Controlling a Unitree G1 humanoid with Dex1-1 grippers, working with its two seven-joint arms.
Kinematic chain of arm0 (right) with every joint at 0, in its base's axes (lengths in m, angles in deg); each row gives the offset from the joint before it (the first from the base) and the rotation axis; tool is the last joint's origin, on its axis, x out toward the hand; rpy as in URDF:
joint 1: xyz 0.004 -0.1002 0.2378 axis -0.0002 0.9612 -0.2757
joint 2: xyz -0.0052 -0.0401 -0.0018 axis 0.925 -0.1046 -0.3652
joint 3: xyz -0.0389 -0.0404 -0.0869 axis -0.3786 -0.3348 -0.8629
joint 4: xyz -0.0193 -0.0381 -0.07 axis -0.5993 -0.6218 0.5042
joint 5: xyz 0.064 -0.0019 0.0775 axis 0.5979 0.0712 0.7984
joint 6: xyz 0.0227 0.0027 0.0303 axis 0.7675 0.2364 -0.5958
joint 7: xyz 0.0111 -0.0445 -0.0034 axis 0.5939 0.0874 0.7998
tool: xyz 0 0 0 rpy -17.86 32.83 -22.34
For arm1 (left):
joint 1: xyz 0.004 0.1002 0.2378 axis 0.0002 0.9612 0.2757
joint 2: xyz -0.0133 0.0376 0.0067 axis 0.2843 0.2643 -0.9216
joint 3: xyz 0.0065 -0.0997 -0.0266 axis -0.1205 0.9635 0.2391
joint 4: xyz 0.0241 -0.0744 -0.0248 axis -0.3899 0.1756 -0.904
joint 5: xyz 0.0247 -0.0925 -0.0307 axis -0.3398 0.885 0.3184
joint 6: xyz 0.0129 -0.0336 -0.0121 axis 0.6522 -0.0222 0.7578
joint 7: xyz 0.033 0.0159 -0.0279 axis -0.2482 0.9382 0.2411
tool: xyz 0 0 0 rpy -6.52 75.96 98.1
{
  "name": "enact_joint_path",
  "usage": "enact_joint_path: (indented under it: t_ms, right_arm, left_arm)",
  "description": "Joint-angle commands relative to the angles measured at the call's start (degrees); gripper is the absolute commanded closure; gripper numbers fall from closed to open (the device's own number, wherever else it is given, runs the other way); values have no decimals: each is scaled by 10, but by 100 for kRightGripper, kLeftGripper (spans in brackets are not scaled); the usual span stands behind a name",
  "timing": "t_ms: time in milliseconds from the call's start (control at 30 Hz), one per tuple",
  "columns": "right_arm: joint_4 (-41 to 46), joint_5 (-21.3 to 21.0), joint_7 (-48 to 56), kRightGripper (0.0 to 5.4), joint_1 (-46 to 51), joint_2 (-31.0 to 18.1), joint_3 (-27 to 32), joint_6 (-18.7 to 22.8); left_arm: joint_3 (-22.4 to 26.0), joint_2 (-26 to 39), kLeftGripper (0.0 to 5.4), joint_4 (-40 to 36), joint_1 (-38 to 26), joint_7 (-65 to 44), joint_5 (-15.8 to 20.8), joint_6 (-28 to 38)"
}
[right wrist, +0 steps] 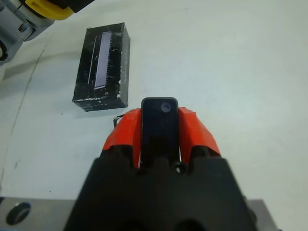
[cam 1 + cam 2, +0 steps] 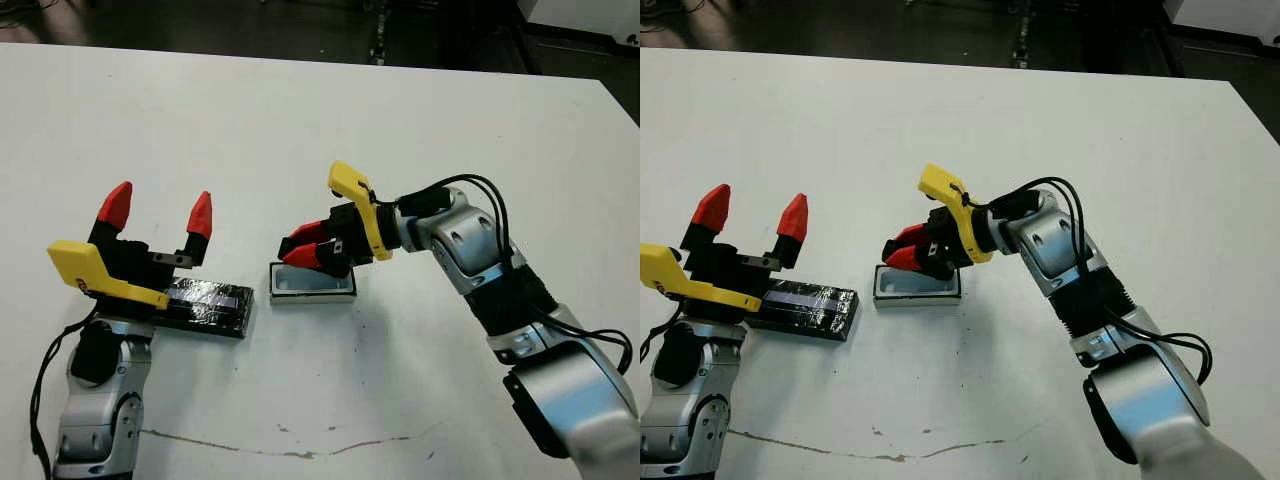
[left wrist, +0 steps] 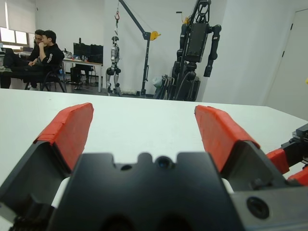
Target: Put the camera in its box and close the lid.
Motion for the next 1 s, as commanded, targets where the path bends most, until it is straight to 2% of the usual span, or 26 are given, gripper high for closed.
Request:
enact_joint_path:
  t_ms: [33, 167, 300, 433, 633, 800, 1000]
  right_arm:
    - [11, 1, -2, 372, 5, -1, -2, 5]
    - [3, 2, 4, 372, 6, 5, -1, -17]
    - [4, 0, 1, 372, 5, 9, -5, -11]
    - [-1, -2, 3, 372, 8, 13, -6, -27]
    - [-1, -3, 0, 372, 7, 11, -9, -15]
    - [-16, 1, 16, 372, 12, 11, -7, -38]
    - [-5, -10, 16, 372, 5, 1, -21, -17]
  left_arm:
    - [1, -1, 0, 5, 8, -2, 1, 2]
    - [0, -1, 0, 3, 8, 2, -5, -1]
    - [-1, -1, 0, 1, 9, 2, -3, -2]
    - [1, 0, 0, 6, 8, -2, -1, 0]
    - [1, -1, 0, 4, 8, 1, -1, -2]
    - [0, 0, 0, 3, 8, 0, -4, -1]
    - [0, 1, 0, 3, 7, -2, -2, -1]
